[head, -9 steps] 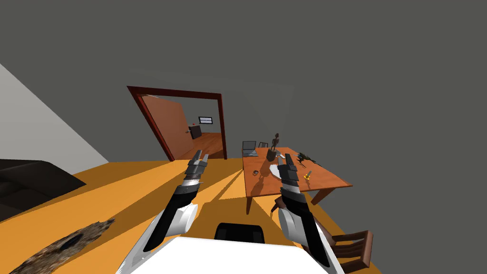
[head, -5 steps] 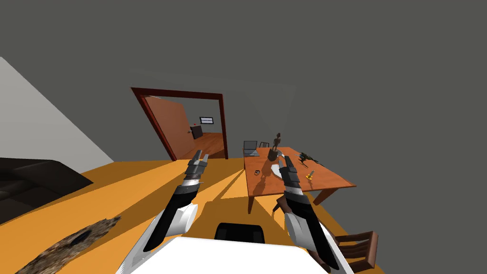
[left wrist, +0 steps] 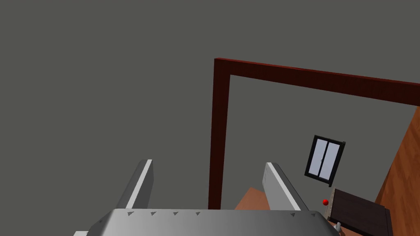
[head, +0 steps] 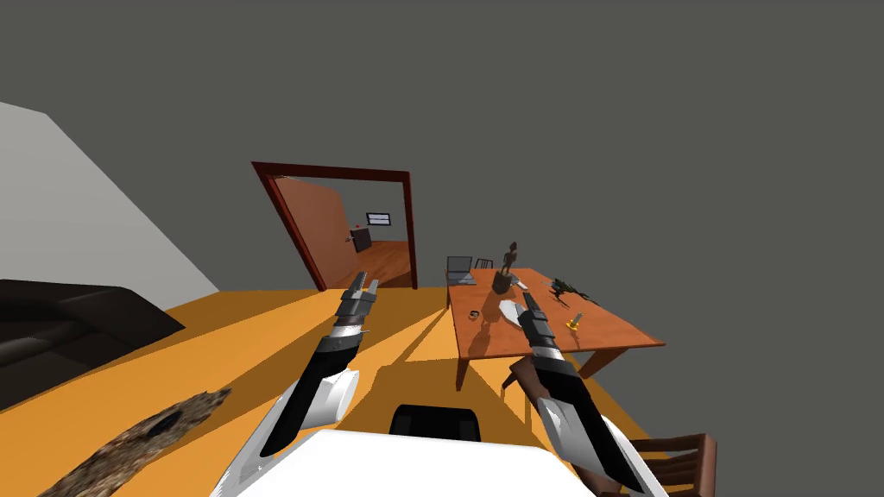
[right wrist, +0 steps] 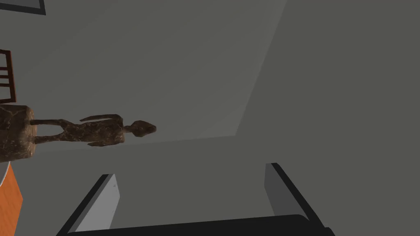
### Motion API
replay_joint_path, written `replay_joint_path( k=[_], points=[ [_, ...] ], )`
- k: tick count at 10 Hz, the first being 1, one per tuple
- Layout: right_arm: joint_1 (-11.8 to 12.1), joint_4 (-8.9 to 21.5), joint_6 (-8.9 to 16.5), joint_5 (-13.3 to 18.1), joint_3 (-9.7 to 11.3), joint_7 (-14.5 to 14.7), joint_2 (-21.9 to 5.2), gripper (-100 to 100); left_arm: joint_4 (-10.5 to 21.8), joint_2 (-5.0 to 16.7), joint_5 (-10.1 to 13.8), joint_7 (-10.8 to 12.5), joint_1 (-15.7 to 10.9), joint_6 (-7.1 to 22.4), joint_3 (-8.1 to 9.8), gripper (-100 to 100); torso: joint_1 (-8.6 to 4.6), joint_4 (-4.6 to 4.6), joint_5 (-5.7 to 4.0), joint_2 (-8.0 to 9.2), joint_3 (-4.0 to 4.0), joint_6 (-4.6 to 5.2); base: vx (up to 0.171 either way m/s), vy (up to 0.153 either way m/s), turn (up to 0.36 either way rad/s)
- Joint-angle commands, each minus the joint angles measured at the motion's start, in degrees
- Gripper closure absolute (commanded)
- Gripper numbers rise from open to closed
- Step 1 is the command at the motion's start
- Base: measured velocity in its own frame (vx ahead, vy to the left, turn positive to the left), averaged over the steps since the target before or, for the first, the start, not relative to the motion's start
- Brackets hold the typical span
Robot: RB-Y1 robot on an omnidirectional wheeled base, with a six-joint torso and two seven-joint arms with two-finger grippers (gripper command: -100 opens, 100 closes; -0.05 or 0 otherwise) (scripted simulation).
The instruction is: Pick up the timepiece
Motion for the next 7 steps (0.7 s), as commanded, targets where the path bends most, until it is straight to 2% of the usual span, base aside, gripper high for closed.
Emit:
replay_joint_path(
  k=[1, 2, 3, 5, 6, 7],
  points=[
    [0.01, 2.57, 1.60, -1.08, -2.31, -1.27, -1.46, -100, 0.00, 0.00, 0.00, 0.00, 0.00, 0.00, 0.00, 0, 0.00, 0.00, 0.00, 0.00, 0.00, 0.00, 0.009, 0.070, 0.047],
    [0.08, 4.15, 3.48, -2.08, -3.89, -2.50, -2.55, -100, 0.00, 0.00, 0.00, 0.00, 0.00, 0.00, 0.00, 0, -0.04, 0.01, -0.01, 0.04, 0.02, 0.00, 0.012, 0.102, 0.052],
    [0.08, 4.39, 3.48, -2.08, -4.35, -2.50, -2.55, -100, 0.00, 0.00, 0.00, 0.00, 0.00, 0.00, 0.00, 0, 0.04, 0.01, 0.00, 0.04, 0.03, 0.00, 0.019, 0.087, 0.006],
    [0.15, 7.90, 7.65, -4.31, -8.61, -5.45, -4.59, -100, 0.00, 0.00, 0.00, 0.00, 0.00, 0.00, 0.00, 0, 0.02, 0.01, 0.00, 0.02, 0.01, 0.01, 0.033, 0.113, 0.044],
    [0.15, 8.35, 7.78, -4.31, -8.66, -5.45, -4.59, -100, 0.00, 0.00, 0.00, 0.00, 0.00, 0.00, 0.00, 0, 0.13, 0.00, 0.03, -0.02, -0.01, 0.01, 0.041, 0.090, 0.001],
    [0.12, 10.10, 10.19, -5.54, -10.89, -7.17, -5.58, -100, 0.00, 0.00, 0.00, 0.00, 0.00, 0.00, 0.00, 0, 0.03, -0.01, 0.01, -0.04, -0.02, 0.01, 0.038, 0.090, 0.032]
  ],
)
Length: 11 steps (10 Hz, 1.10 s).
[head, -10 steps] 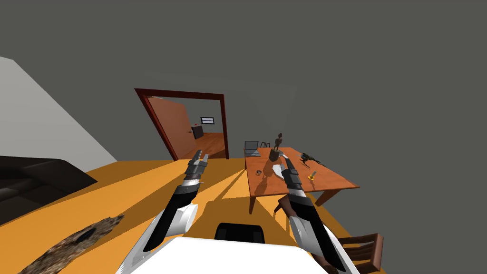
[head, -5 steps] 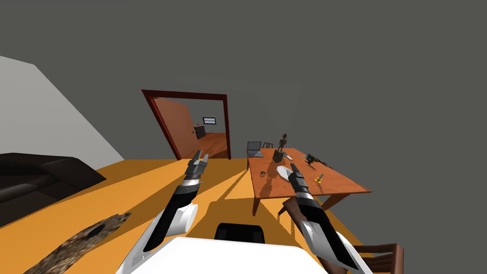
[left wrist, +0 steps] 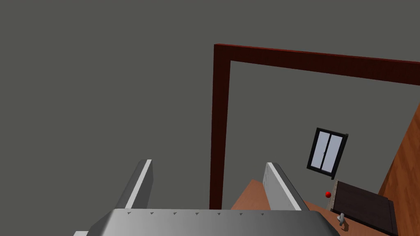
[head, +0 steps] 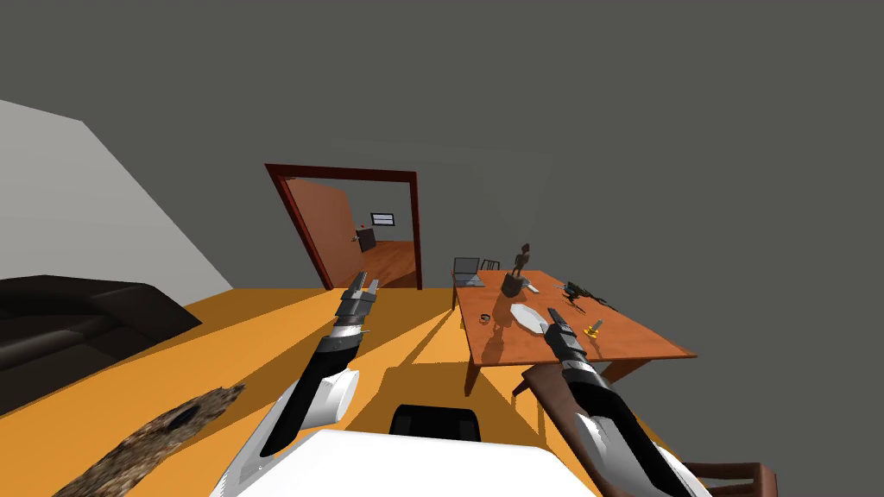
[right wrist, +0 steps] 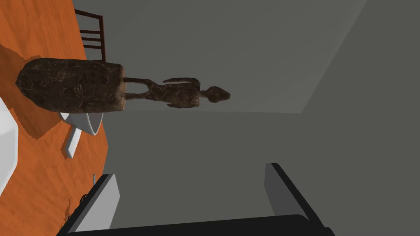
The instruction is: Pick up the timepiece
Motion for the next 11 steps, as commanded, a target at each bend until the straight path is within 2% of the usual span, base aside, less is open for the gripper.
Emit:
replay_joint_path(
  k=[1, 2, 3, 4, 5, 6, 7, 8, 9, 10, 11],
  points=[
    [-0.26, 2.86, 2.86, -1.40, -2.86, -2.27, -0.41, -100, 0.00, 0.00, 0.00, 0.00, 0.00, 0.00, 0.00, 0, 0.00, 0.00, 0.00, 0.00, 0.00, 0.00, 0.067, 0.135, 0.046],
    [-0.26, 3.59, 3.71, -1.40, -2.86, -2.27, -0.41, -100, 0.00, 0.00, 0.00, 0.00, 0.00, 0.00, 0.00, 0, 0.14, -0.01, 0.02, -0.09, -0.04, -0.01, 0.053, 0.106, 0.012],
    [-0.37, 5.75, 5.51, -2.77, -5.13, -4.32, -1.39, -100, 0.00, 0.00, 0.00, 0.00, 0.00, 0.00, 0.00, 0, 0.08, -0.01, 0.02, -0.06, -0.04, 0.00, 0.048, 0.107, 0.031],
    [-0.37, 5.85, 6.44, -2.77, -5.13, -4.32, -1.39, -100, 0.00, 0.00, 0.00, 0.00, 0.00, 0.00, 0.00, 0, 0.08, -0.01, 0.02, -0.05, -0.03, -0.01, 0.035, 0.086, 0.010],
    [-0.51, 7.65, 9.05, -4.19, -7.38, -6.52, -2.35, -100, 0.00, 0.00, 0.00, 0.00, 0.00, 0.00, 0.00, 0, 0.01, 0.00, 0.01, 0.00, 0.00, 0.00, 0.050, 0.099, 0.027],
    [-0.51, 8.16, 9.33, -4.19, -7.38, -6.52, -2.35, -100, 0.00, 0.00, 0.00, 0.00, 0.00, 0.00, 0.00, 0, 0.04, 0.00, 0.01, -0.04, -0.02, -0.01, 0.048, 0.080, 0.009],
    [-0.71, 10.20, 11.91, -5.68, -9.61, -8.83, -3.28, -100, 0.00, 0.00, 0.00, 0.00, 0.00, 0.00, 0.00, 0, -0.03, -0.01, 0.01, -0.03, -0.02, 0.00, 0.063, 0.063, 0.025],
    [-0.71, 10.53, 12.35, -5.68, -9.61, -8.86, -3.28, -100, 0.00, 0.00, 0.00, 0.00, 0.00, 0.00, 0.00, 0, -0.11, -0.01, -0.02, -0.08, -0.04, -0.01, 0.070, 0.051, 0.011],
    [-0.96, 12.93, 14.18, -7.21, -11.80, -11.34, -4.14, -100, 0.00, 0.01, 0.00, 0.00, 0.01, 0.00, 0.01, 0, -0.13, -0.02, -0.03, -0.10, -0.06, 0.00, 0.088, 0.077, 0.020],
    [-0.96, 12.93, 15.50, -7.21, -11.80, -11.34, -4.14, -100, 0.00, 0.00, 0.00, 0.00, 0.01, 0.00, 0.00, 0, -0.06, -0.03, -0.01, -0.16, -0.09, 0.00, 0.096, 0.064, 0.004],
    [-1.25, 15.22, 17.38, -8.77, -13.92, -13.82, -4.91, -100, 0.00, 0.01, 0.00, 0.00, 0.01, 0.00, 0.01, 0, -0.09, -0.04, -0.01, -0.19, -0.11, -0.01, 0.130, 0.057, 0.016]
  ],
)
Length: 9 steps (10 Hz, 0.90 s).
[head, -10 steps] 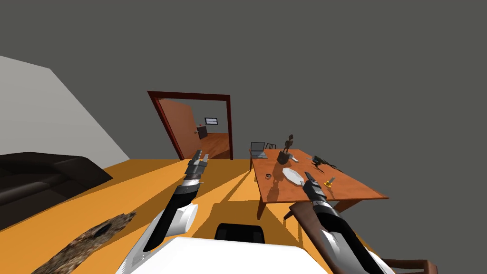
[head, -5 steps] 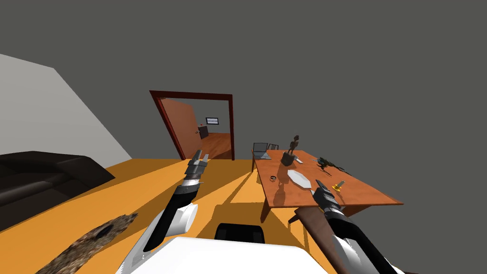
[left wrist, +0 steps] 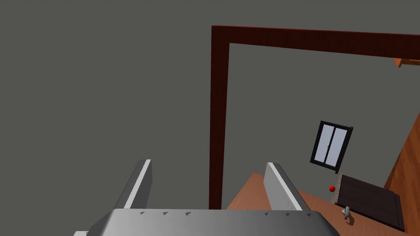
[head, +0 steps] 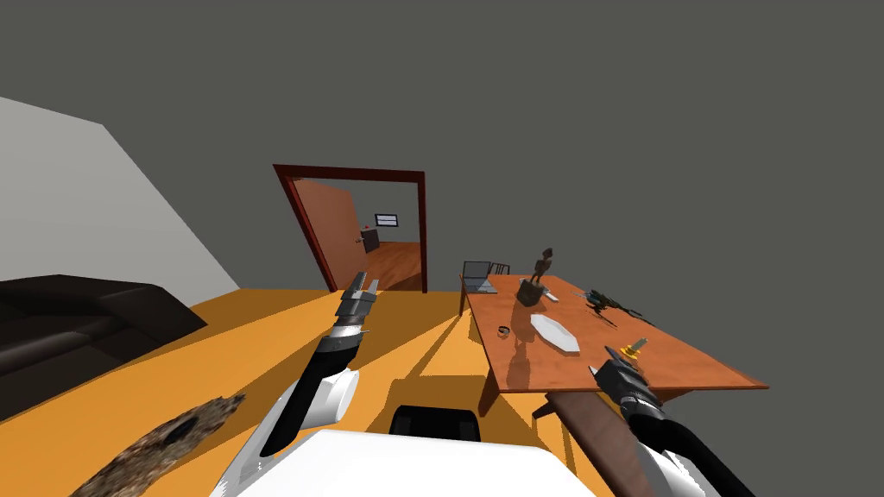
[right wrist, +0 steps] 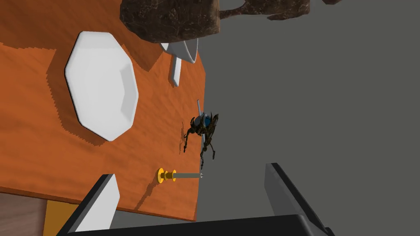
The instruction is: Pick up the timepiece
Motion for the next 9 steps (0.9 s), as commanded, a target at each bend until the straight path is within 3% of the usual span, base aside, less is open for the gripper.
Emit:
replay_joint_path(
  k=[1, 2, 3, 4, 5, 6, 7, 8, 9],
  points=[
    [-0.41, 2.51, 1.90, -0.77, -0.83, -1.52, -0.50, -100, 0.00, 0.00, 0.00, 0.00, 0.00, 0.00, 0.00, 0, 0.00, 0.00, 0.00, 0.00, 0.00, 0.00, 0.102, 0.044, 0.008],
    [-0.74, 4.75, 3.84, -2.36, -2.88, -3.93, -1.19, -100, 0.00, 0.00, 0.00, 0.00, 0.00, 0.00, 0.00, 0, -0.05, 0.00, -0.02, 0.06, 0.02, 0.00, 0.117, 0.061, 0.018],
    [-0.74, 4.98, 5.12, -2.36, -2.88, -4.23, -1.19, -100, 0.00, 0.00, 0.00, 0.00, 0.00, 0.00, 0.00, 0, -0.01, 0.00, -0.01, 0.02, 0.01, 0.00, 0.104, 0.039, -0.002],
    [-1.12, 7.25, 6.76, -3.98, -4.84, -6.58, -1.79, -100, 0.00, 0.00, 0.00, 0.00, 0.00, 0.00, 0.00, 0, -0.06, 0.00, -0.02, 0.05, 0.02, -0.01, 0.123, 0.032, 0.012],
    [-1.12, 7.45, 8.59, -3.98, -4.84, -7.05, -1.79, -100, 0.00, 0.00, 0.00, 0.00, 0.00, 0.00, 0.00, 0, -0.10, 0.00, -0.02, 0.00, 0.00, 0.00, 0.105, 0.032, 0.005],
    [-1.56, 9.50, 10.31, -5.61, -6.70, -9.40, -2.31, -100, 0.00, 0.00, 0.00, 0.00, 0.00, 0.00, 0.00, 0, -0.10, 0.00, -0.03, 0.06, 0.02, 0.00, 0.147, 0.032, 0.004],
    [-1.56, 9.93, 12.14, -5.61, -6.70, -9.95, -2.31, -100, 0.00, 0.00, 0.00, 0.00, 0.00, 0.00, 0.00, 0, -0.10, -0.02, -0.03, -0.07, -0.04, 0.00, 0.132, 0.028, 0.005],
    [-2.06, 12.36, 13.59, -7.26, -8.45, -12.21, -2.74, -100, 0.00, 0.00, 0.00, 0.00, 0.00, 0.00, 0.00, 0, -0.12, -0.02, -0.03, -0.04, -0.04, 0.00, 0.165, 0.017, 0.005],
    [-2.06, 12.39, 14.92, -7.26, -8.45, -12.92, -2.74, -100, 0.00, 0.01, 0.00, 0.00, 0.01, 0.00, 0.01, 0, -0.15, -0.03, -0.04, -0.14, -0.08, 0.00, 0.154, 0.017, 0.003]
  ],
)
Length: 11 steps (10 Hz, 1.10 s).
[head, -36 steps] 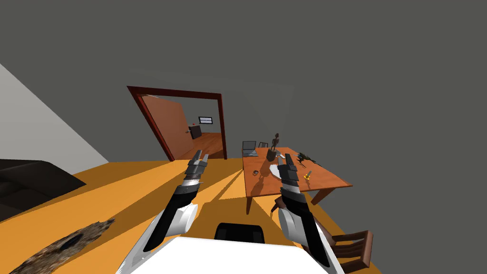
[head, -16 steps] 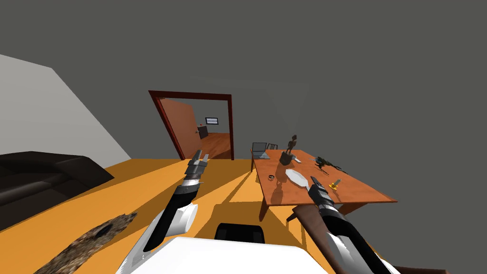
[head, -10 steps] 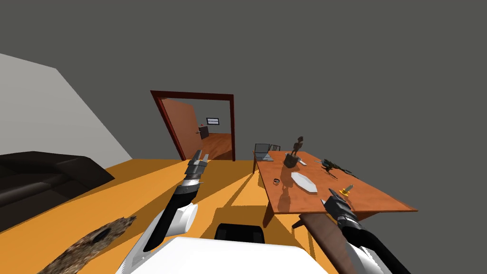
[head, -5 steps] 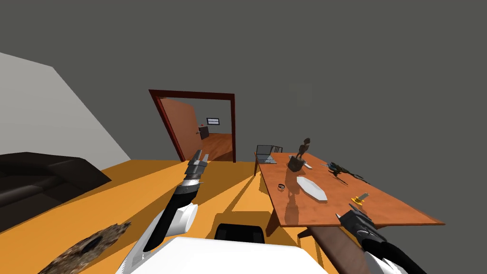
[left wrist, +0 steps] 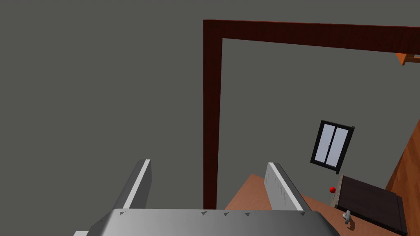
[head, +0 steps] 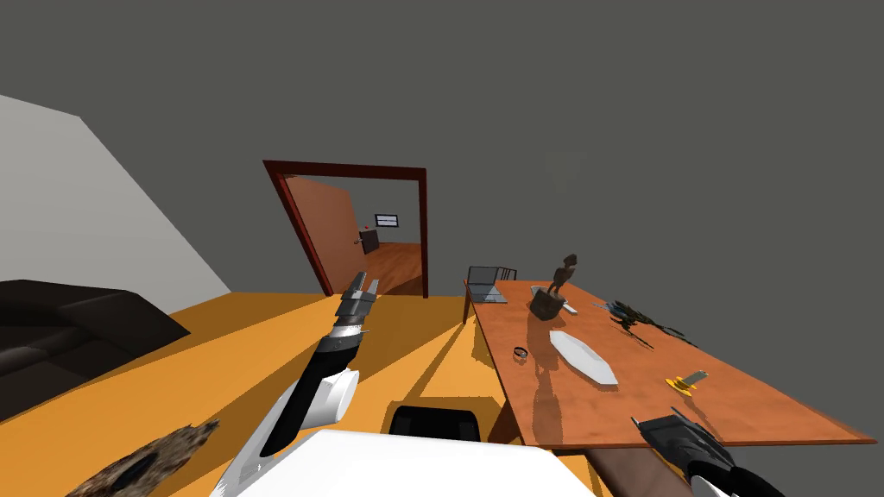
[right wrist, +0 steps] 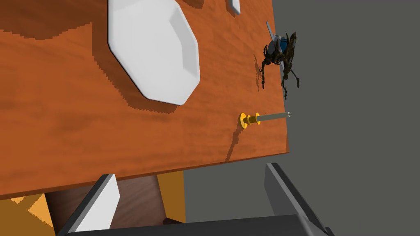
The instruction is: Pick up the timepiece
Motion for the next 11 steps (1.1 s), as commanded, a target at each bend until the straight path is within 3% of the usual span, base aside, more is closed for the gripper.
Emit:
replay_joint_path(
  k=[1, 2, 3, 4, 6, 9, 11],
  points=[
    [0.05, 0.17, 2.05, -0.29, -0.30, -0.80, -0.04, -100, 0.00, 0.00, 0.00, 0.00, 0.00, 0.00, 0.00, 0, 0.00, 0.00, 0.00, 0.00, 0.00, 0.00, 0.061, 0.010, 0.005],
    [-0.49, 2.61, 4.18, -1.93, -1.94, -3.48, -0.39, -100, 0.00, 0.00, 0.00, 0.00, -0.01, 0.00, 0.00, 0, -0.02, 0.05, 0.00, 0.26, 0.14, 0.02, 0.089, 0.012, 0.004],
    [-0.49, 2.61, 5.62, -1.93, -1.94, -3.83, -0.39, -100, 0.00, 0.00, 0.00, 0.00, -0.01, 0.00, 0.00, 0, -0.01, 0.06, 0.00, 0.25, 0.15, 0.02, 0.105, 0.012, -0.003],
    [-1.05, 4.85, 7.34, -3.55, -3.46, -6.06, -0.70, -100, 0.00, 0.00, 0.00, 0.00, -0.01, 0.00, 0.00, 0, -0.03, 0.05, 0.00, 0.22, 0.13, 0.02, 0.152, 0.006, 0.000],
    [-1.05, 5.02, 9.19, -3.55, -3.46, -6.89, -0.70, -100, 0.00, 0.00, 0.00, 0.00, 0.00, 0.00, 0.00, 0, -0.03, 0.00, -0.01, 0.02, 0.01, 0.01, 0.121, 0.014, 0.004],
    [-2.26, 9.51, 14.93, -6.74, -6.20, -12.37, -1.27, -100, 0.00, 0.00, 0.00, 0.00, 0.00, 0.00, 0.00, 0, -0.02, 0.02, -0.01, 0.12, 0.07, 0.01, 0.144, 0.013, -0.004],
    [-2.26, 9.60, 16.26, -6.74, -6.20, -13.04, -1.27, -100, 0.00, 0.00, 0.00, 0.00, 0.00, 0.00, 0.00, 0, 0.02, 0.00, 0.00, 0.03, 0.01, 0.01, 0.105, 0.018, -0.001]
  ],
)
